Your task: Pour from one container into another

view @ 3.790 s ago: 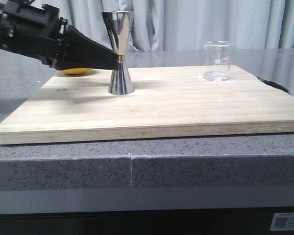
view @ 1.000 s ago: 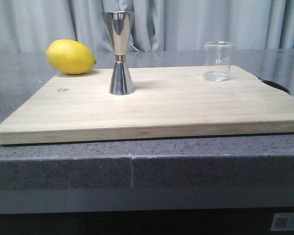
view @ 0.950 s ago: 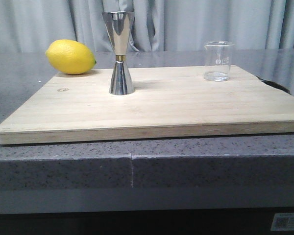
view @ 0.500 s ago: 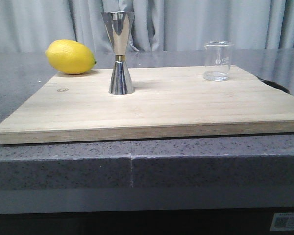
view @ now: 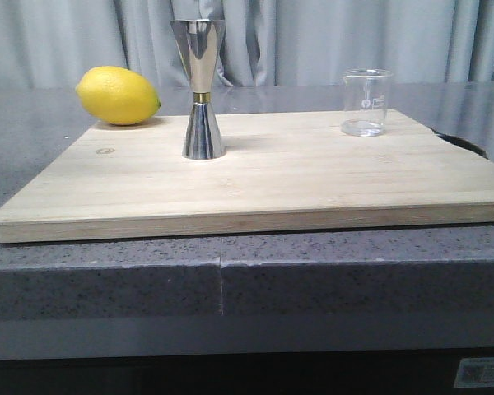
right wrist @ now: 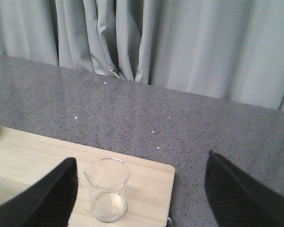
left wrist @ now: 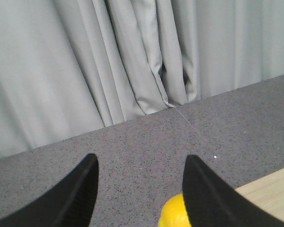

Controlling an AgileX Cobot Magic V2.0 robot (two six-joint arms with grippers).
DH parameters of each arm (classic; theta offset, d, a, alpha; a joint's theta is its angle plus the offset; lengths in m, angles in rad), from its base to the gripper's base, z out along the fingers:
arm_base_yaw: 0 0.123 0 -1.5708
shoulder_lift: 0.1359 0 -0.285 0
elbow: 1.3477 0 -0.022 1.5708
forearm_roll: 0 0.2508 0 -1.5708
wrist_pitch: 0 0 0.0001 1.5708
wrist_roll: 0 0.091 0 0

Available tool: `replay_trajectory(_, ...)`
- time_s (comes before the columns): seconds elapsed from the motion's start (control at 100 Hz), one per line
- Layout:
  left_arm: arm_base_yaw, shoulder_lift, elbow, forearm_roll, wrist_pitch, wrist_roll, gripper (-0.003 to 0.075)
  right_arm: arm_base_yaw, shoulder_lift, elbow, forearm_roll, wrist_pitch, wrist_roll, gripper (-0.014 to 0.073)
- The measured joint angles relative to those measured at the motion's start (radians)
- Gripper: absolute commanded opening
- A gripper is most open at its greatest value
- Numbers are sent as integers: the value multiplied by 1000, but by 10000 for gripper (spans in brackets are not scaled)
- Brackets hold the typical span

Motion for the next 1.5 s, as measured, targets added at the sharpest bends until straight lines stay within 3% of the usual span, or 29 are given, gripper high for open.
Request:
replay_trajectory(0.45,0,0,0,-3,-50,0,355,-7,-49,0,-2,8,-89,499)
replay_trajectory(0.79,0,0,0,-14,-83,0,312,-64,-105,0,-2,93,-93,499)
replay_trajectory(1.06,0,0,0,-48,-85,-2,289,-68,-151,4,26,-5,-93,404)
replay_trajectory(1.5,0,0,0,-52,-85,-2,273,-68,-176,14,75,-37,-21,405)
